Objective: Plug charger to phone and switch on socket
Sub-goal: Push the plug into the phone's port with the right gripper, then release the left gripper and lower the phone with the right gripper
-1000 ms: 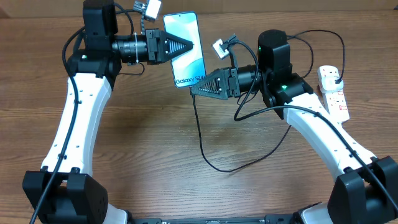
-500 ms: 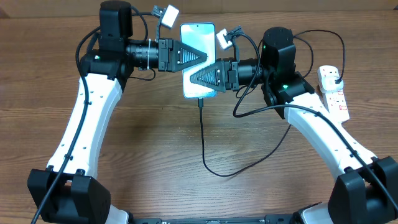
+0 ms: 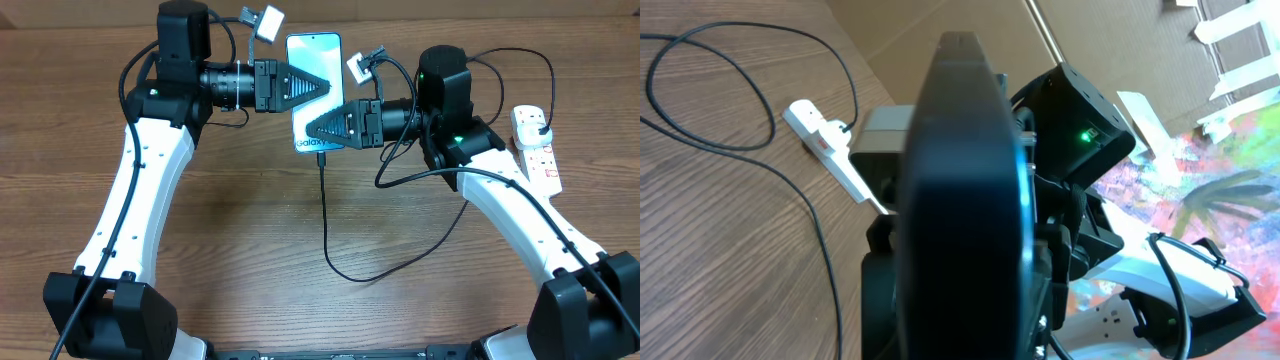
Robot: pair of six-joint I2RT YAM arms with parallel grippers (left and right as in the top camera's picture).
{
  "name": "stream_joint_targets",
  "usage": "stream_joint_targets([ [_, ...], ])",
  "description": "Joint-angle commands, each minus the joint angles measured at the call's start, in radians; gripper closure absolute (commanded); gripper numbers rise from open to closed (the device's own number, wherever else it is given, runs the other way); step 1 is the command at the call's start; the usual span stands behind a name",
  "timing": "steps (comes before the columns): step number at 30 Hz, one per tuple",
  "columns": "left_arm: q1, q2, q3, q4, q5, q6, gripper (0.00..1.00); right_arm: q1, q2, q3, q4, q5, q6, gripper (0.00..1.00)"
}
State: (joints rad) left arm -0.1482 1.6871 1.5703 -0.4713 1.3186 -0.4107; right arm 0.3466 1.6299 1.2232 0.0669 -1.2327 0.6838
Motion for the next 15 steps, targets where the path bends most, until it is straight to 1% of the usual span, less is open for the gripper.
stream_joint_targets([
  [1,0.004,-0.013,0.003,0.008,0.009,0.023,0.95,-0.002,-0.012,0.022,0.032,0.009,0.001,0.71],
  [2,0.004,-0.013,0.003,0.008,0.009,0.023,0.95,-0.002,-0.012,0.022,0.04,0.01,0.001,0.72],
  [7,0.004,-0.013,0.003,0.008,0.005,0.023,0.94,-0.002,-0.012,0.022,0.045,0.041,0.001,0.74],
  [11,0.004,-0.013,0.003,0.008,0.005,0.023,0.91,-0.002,-0.012,0.022,0.045,0.051,0.0,0.86],
  [15,0.004,-0.013,0.003,0.008,-0.007,0.023,0.9,-0.002,-0.012,0.022,0.045,0.05,0.0,0.92],
])
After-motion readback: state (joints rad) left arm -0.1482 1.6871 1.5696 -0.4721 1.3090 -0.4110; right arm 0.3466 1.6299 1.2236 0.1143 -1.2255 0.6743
